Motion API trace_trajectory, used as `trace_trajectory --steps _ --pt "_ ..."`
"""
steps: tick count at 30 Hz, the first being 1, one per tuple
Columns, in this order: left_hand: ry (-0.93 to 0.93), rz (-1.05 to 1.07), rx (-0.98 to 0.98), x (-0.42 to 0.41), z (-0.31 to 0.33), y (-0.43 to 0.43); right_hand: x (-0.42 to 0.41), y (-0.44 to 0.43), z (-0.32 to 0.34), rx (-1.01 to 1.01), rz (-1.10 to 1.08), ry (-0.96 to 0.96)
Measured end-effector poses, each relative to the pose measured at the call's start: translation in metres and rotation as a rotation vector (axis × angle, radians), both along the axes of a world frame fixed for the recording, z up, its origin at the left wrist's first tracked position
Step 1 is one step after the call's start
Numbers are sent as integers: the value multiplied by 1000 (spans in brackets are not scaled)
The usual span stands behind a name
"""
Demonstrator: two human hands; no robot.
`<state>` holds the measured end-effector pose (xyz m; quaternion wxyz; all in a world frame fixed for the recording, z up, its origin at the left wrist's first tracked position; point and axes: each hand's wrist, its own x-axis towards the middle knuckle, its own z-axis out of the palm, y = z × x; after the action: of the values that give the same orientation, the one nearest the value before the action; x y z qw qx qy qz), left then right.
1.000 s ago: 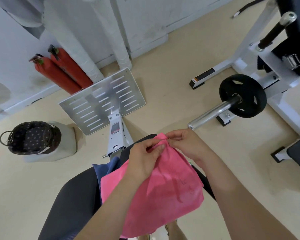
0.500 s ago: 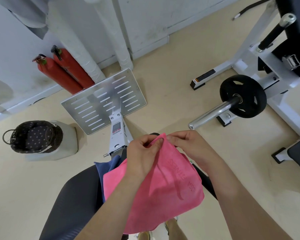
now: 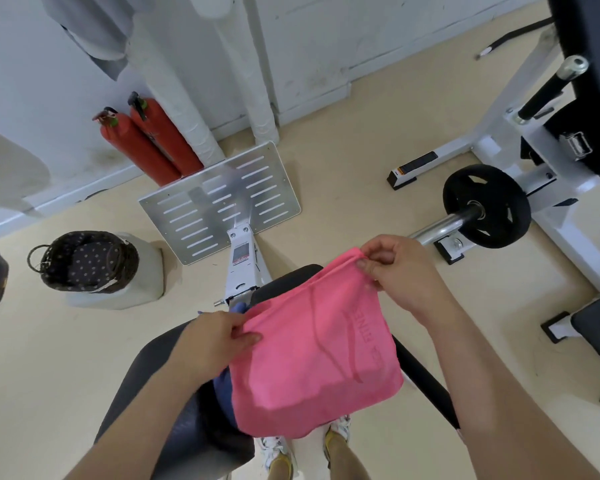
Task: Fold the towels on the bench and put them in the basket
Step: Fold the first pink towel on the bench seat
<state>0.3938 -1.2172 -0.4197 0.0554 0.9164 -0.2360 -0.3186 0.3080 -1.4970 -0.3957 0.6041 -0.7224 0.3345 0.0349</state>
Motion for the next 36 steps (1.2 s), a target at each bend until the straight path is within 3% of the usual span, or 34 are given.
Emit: trace_trajectory --steps 2,8,14,19,25,32,36 --pt "-83 -32 75 0 8 25 0 -1 9 10 -9 -12" --pt "-345 -114 -220 -6 47 64 -3 11 41 -124 7 -105" --pt "-660 -63 -342 -19 112 86 -10 20 97 -61 -52 -282" --pt "-345 253 -555 -16 158 103 -8 28 141 -4 -28 -342" --pt "-362 555 -852 6 189 89 15 32 175 -240 6 -347" --pt "-590 496 -915 36 215 61 59 12 190 -281 -86 -496" --pt "-630 391 -804 22 187 62 41 -5 149 -411 17 -422"
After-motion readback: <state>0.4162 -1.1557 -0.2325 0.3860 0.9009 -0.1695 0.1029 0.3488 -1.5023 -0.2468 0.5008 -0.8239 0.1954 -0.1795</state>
